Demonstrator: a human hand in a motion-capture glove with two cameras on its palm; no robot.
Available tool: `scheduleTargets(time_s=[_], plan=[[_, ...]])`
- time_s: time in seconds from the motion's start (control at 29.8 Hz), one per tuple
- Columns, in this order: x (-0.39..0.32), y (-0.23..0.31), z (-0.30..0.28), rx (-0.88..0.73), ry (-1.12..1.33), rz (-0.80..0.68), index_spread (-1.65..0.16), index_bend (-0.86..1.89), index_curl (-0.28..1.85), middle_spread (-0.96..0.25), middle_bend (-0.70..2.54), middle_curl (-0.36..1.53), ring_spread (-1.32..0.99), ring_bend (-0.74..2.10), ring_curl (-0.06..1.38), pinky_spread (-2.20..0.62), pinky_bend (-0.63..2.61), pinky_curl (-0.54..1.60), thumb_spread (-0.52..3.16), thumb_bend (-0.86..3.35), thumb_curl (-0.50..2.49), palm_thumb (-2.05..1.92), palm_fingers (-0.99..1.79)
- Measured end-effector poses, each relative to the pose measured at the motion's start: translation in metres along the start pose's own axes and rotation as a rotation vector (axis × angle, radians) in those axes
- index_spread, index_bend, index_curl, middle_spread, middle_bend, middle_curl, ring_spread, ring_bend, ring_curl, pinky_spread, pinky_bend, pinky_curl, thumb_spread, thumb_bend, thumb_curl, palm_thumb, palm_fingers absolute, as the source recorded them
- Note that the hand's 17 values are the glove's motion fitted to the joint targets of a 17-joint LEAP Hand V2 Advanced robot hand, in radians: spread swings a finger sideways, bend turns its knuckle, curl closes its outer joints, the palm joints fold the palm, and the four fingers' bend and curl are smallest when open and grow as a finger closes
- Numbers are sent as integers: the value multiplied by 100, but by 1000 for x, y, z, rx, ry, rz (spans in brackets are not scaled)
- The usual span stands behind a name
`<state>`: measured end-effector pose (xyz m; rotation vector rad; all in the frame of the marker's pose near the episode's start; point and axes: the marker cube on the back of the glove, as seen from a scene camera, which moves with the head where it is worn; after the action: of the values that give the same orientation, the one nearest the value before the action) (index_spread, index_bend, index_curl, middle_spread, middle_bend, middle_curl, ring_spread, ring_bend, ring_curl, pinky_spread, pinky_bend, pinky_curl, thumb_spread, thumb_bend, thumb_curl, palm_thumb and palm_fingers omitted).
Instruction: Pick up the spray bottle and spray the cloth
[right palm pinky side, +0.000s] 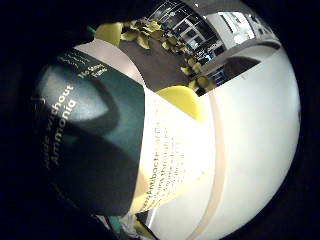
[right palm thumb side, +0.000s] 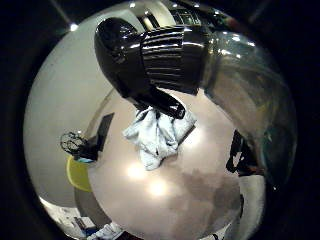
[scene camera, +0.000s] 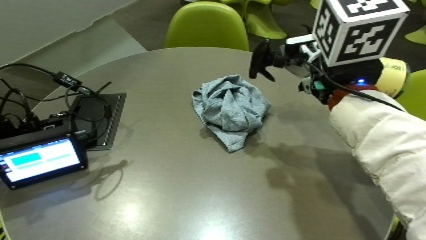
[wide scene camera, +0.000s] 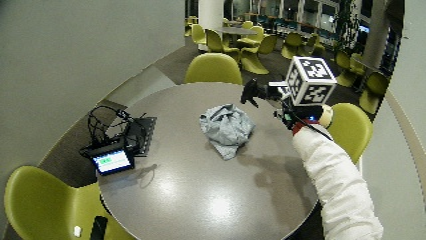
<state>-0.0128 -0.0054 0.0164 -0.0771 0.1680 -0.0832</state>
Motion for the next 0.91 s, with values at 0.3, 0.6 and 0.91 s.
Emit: scheduleTargets(time_s=[0.3, 0.6, 0.91], plan=[[-34, 5, -6, 25, 120, -114, -29, 18, 34, -2, 27, 38, -5, 40, 35, 14, 17, 30, 79, 23, 48, 105, 69], [-43, 5, -4, 28, 126, -120, -30, 18, 36, -2, 25, 41, -5, 39, 36, 14, 17, 30, 80, 17, 52, 108, 70], [-39, 7, -8, 60, -267, -2, -31, 17, 37, -2, 24, 43, -5, 38, 38, 13, 17, 31, 80, 13, 55, 110, 70]])
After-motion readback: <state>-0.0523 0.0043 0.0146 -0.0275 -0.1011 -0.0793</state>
